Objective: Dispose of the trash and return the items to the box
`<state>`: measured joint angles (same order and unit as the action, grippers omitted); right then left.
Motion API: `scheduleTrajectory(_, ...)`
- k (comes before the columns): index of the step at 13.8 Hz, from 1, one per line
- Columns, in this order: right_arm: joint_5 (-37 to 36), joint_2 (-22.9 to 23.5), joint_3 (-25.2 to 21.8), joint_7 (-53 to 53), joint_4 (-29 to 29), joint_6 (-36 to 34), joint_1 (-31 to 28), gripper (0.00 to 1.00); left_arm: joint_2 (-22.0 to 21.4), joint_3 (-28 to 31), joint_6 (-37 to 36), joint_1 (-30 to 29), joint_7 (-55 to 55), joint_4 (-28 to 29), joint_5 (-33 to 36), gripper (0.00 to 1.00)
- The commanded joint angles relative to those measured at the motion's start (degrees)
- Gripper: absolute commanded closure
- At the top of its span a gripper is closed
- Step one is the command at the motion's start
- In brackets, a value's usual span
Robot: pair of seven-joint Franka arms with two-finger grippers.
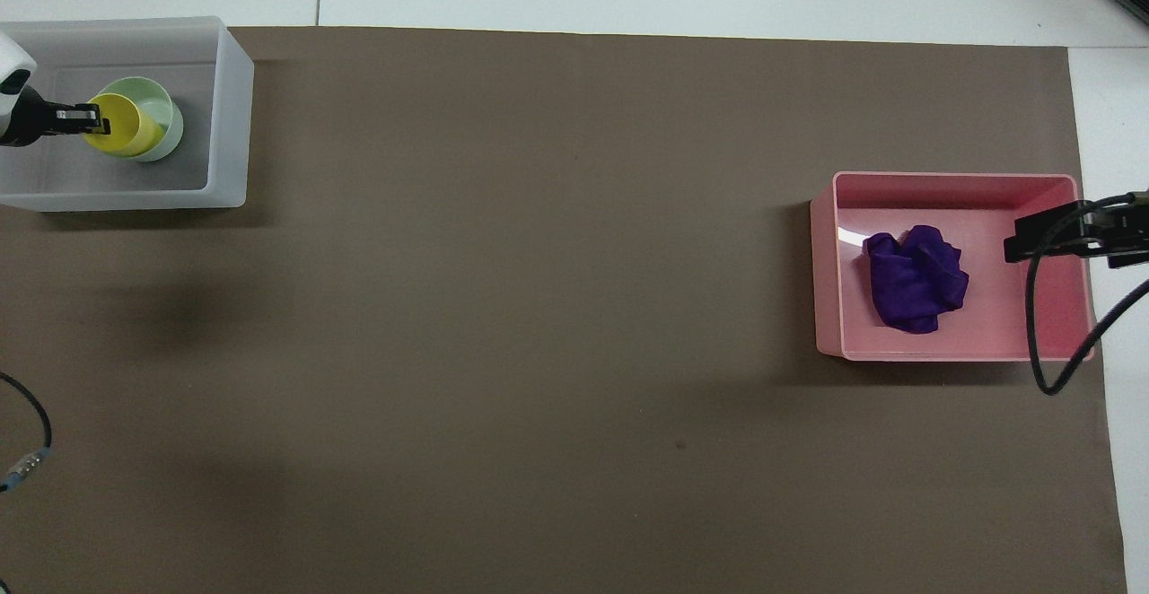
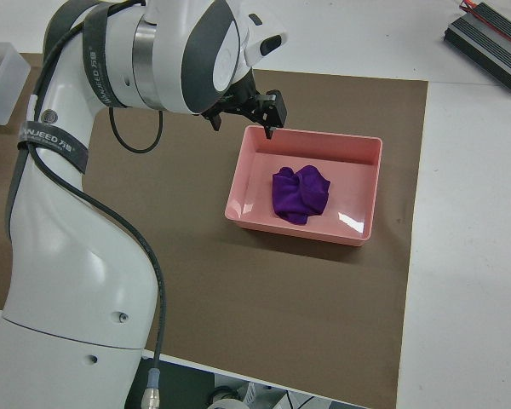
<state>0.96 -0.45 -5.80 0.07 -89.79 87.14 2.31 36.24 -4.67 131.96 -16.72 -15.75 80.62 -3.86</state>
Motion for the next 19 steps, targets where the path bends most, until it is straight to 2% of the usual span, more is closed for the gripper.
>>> scheduleTrajectory(1, -0.9, -1.2, 0.2, -1.7, -0.8, -1.6, -0.4, 0.0, -0.9, 0.5, 0.5, 0.5, -1.1, 0.9, -0.4, 0.31)
scheduleTrajectory(3, -1.2, -1.9, 0.4, -1.7, -0.7, -2.8, -0.2, 0.0, -2.0, 0.5, 0.4, 0.6, -2.5, 0.9, -0.2, 0.0)
scheduleTrajectory(5, -1.4, -2.4, 0.4, -2.2, -1.6, -2.5, -0.7, 0.0, -5.6, 0.6, 0.1, 1.9, -5.6, 2.7, -0.4, 0.0)
scheduleTrajectory(8, -2.1, -3.3, 0.4, -3.5, -3.5, -0.6, -0.5, 0.0, -14.6, 0.7, 0.2, 4.9, -5.6, 10.5, 0.0, 0.0)
scheduleTrajectory(10, -5.7, -4.1, 0.4, -3.7, -5.2, 2.3, 0.1, 0.0, -20.4, 0.6, 0.1, 7.2, -5.3, 16.1, 0.0, 0.0)
scheduleTrajectory(14, -3.6, -3.7, 0.4, -2.5, -3.7, 2.0, 0.0, 0.0, -30.2, 0.7, -1.3, 11.3, -3.3, 25.7, 0.0, 0.0)
scheduleTrajectory(17, -1.5, -3.7, 0.4, -2.0, -3.4, 1.8, -0.6, 0.0, -35.5, 0.6, -10.1, 14.9, 1.1, 26.2, 0.2, 0.0)
scheduleTrajectory(19, -1.5, -3.9, 0.4, -2.0, -3.8, 1.9, -0.5, 0.0, -38.5, 0.5, -15.6, 18.5, 7.0, 26.0, 4.4, 0.0)
